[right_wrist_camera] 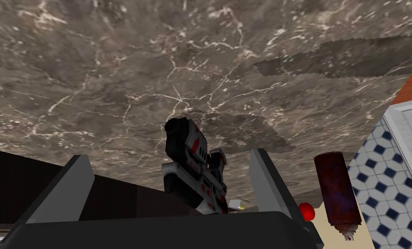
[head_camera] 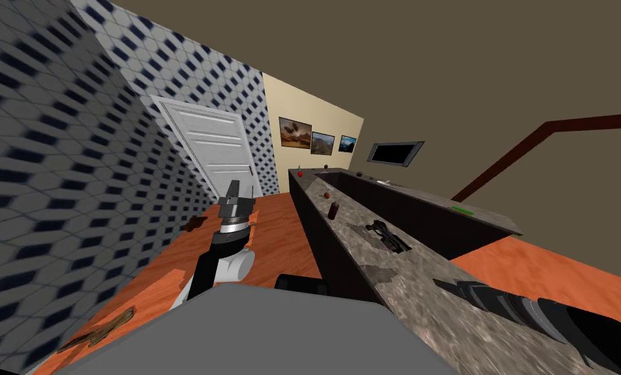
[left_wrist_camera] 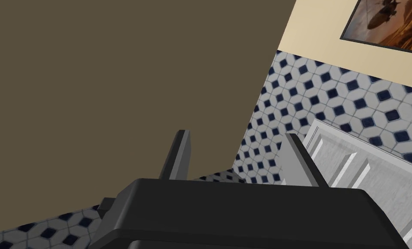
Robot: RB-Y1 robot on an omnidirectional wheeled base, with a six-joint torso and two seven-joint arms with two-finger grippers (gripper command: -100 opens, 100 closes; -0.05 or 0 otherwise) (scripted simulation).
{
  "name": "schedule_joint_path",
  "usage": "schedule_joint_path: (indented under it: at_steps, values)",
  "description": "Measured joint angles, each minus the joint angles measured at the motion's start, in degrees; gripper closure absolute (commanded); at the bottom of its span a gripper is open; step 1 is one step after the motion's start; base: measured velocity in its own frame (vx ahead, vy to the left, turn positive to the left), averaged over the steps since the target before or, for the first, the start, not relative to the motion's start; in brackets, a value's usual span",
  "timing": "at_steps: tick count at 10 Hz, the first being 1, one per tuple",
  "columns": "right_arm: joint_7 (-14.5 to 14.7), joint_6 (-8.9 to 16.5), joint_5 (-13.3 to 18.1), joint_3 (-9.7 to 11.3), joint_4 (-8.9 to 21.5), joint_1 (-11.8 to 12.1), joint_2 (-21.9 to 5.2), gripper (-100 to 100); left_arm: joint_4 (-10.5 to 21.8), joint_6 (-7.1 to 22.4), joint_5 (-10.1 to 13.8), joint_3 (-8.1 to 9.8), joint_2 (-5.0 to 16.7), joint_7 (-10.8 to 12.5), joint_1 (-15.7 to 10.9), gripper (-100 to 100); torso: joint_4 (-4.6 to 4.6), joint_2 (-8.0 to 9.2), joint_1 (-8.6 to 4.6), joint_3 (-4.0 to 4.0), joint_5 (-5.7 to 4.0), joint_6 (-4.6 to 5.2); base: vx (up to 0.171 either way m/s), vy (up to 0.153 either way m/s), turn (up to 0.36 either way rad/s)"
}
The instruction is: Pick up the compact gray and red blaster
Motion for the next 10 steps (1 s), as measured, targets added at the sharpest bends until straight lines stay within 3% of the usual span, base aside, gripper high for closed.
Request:
schedule_joint_path:
  at_steps: [4,10]
  values:
    - [-0.26,-0.27,-0.80,-3.51,2.06,6.39,-5.88,-100,0.00,0.00,0.00,0.00,0.00,0.00,-0.01,0,0.00,-0.02,-0.05,-0.01,0.00,-0.08,0.018,-0.036,0.224]
    - [-0.08,-0.72,-3.04,-6.11,4.42,12.46,-13.93,-100,0.00,0.00,0.00,0.00,0.00,0.00,0.00,0,-0.01,-0.06,0.02,-0.03,0.00,-0.03,0.022,-0.032,0.216]
